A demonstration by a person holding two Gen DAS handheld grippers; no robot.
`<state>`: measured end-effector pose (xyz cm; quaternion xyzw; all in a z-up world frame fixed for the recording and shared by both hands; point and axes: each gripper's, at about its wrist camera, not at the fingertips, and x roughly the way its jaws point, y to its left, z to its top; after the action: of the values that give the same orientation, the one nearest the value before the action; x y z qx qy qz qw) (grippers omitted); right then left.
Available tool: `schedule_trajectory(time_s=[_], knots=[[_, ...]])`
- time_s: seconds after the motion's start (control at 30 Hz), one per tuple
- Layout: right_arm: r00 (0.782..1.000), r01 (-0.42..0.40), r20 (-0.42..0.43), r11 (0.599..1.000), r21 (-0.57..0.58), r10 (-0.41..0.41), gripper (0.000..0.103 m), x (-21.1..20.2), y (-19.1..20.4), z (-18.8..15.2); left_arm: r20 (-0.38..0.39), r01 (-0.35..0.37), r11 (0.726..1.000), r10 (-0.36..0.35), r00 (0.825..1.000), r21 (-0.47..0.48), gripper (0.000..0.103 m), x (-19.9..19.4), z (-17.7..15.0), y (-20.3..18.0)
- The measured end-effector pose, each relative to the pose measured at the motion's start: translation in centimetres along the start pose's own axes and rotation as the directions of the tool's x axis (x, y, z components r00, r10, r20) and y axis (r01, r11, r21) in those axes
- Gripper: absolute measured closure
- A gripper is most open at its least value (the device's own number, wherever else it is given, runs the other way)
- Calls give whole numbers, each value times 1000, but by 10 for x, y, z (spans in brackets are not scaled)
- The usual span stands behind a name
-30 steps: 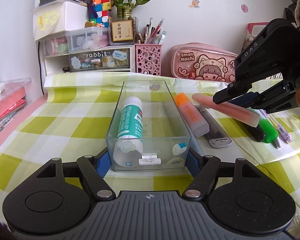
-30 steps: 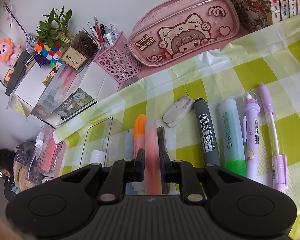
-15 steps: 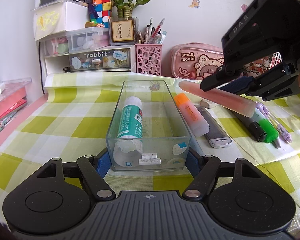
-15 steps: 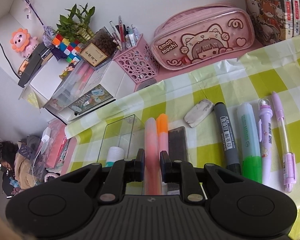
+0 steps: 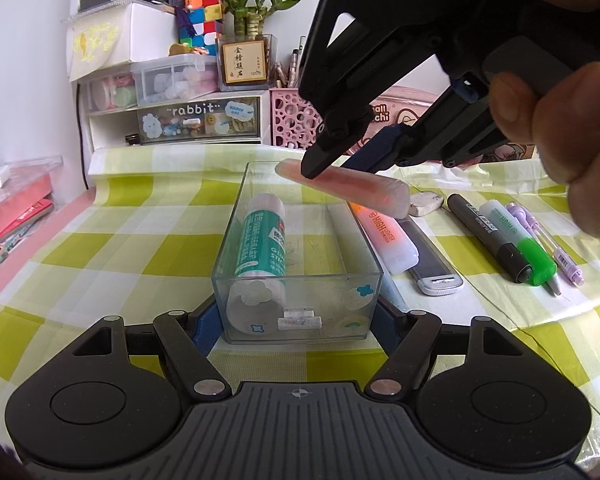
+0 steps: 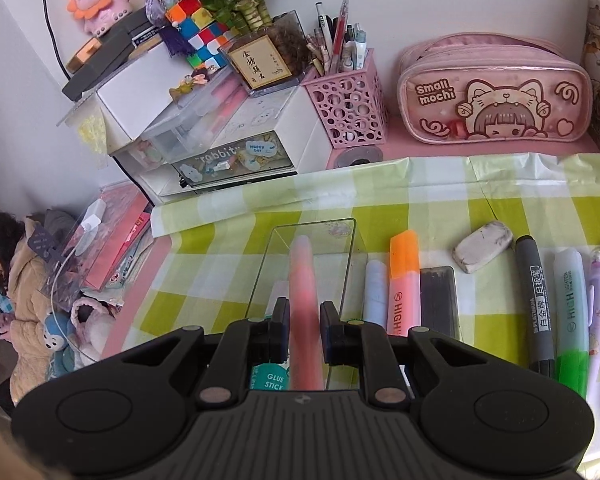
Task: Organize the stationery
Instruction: 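Lower the pink highlighter into the clear box beside the glue stick, release, then grasp the pale blue marker with the right tool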
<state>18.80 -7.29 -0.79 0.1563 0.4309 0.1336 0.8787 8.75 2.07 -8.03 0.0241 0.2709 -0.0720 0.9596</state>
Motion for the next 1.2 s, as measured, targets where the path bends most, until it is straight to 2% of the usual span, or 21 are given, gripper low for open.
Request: schedule_trajectory(time_s=[0.27,0.43,0.5,0.67,0.83,1.2], knots=[[993,85,-72,994,-74,-90,93,27,16,-1,0,0,1000,0,1000,0,30,0,0,0],[990,-34,-136,999,-33,29,92,29,10,-6,0,1,1000,-1,1000,1,30,0,0,-1],[993,-26,-118,999,-29,23,92,25,7,-7,0,0,1000,0,1000,1,30,0,0,-1],[995,-87,-50,996,30,89,92,5,-9,0,0,0,1000,0,1000,0,30,0,0,-1],[999,-30,25,999,44,29,92,-13,-34,4,0,1,1000,-1,1000,1,31,0,0,-1],[998,-53,-13,996,67,54,92,-14,-67,-30,0,-3,1000,3,1000,-4,31,0,0,0]])
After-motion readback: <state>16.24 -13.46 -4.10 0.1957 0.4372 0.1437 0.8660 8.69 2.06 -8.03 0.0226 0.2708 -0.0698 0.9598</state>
